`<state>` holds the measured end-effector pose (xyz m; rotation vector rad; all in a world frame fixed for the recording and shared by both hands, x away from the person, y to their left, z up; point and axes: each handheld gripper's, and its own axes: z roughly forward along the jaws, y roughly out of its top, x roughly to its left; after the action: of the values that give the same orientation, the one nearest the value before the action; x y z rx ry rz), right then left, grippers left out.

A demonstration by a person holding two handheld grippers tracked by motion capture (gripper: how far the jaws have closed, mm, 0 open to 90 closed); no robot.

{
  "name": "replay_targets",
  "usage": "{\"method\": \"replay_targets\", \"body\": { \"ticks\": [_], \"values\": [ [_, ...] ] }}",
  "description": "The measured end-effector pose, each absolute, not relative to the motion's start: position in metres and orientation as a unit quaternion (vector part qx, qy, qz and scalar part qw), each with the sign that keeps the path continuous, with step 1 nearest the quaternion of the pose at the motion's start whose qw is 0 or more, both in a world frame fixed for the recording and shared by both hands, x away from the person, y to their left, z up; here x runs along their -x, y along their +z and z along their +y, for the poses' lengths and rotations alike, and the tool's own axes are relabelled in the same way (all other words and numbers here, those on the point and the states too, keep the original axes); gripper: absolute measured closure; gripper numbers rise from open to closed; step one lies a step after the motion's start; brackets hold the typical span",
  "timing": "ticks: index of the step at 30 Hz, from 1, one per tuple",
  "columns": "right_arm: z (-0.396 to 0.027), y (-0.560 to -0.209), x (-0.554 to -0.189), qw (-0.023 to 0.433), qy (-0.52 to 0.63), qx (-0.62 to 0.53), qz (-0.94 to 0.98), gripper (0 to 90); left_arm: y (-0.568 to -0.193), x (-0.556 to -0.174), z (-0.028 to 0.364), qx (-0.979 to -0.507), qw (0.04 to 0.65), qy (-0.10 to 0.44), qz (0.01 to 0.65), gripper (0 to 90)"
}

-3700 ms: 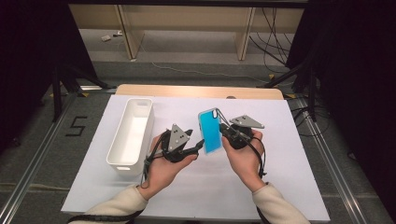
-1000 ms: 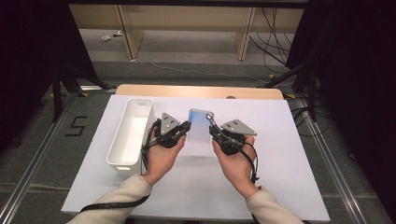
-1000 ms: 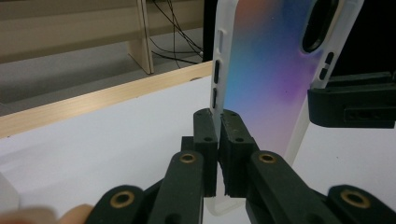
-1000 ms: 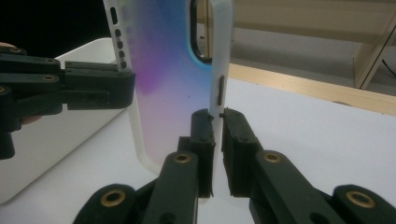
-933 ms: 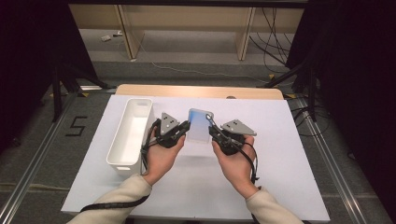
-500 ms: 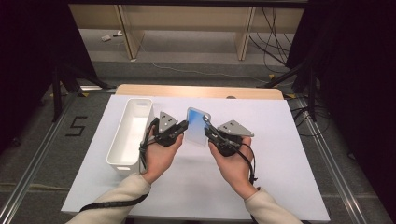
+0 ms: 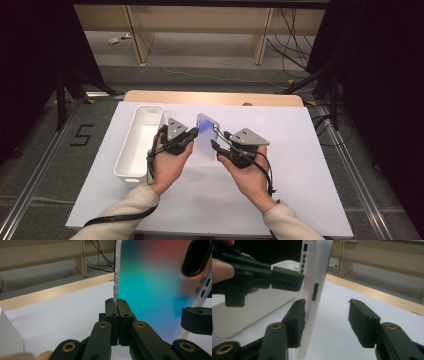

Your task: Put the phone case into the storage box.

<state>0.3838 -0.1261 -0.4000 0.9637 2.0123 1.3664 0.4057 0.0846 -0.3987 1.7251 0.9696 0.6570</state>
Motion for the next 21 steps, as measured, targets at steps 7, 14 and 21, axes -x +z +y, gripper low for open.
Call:
{"method": "replay_targets", "body": {
  "ticks": [7,14,21],
  "values": [
    [-0.127,-0.401,-0.382,0.251,0.51,-0.339,0.75,29.3,-0.396,-0.407,0.089,-0.71,0.507,0.273,0.405,88.7],
    [-0.131,-0.398,-0.375,0.244,0.527,-0.316,0.75,20.1,-0.395,-0.408,0.094,-0.706,0.509,0.271,0.411,88.7],
    [-0.141,-0.396,-0.372,0.238,0.542,-0.305,0.746,17.2,-0.39,-0.406,0.099,-0.7,0.514,0.275,0.414,88.7]
  ]
}}
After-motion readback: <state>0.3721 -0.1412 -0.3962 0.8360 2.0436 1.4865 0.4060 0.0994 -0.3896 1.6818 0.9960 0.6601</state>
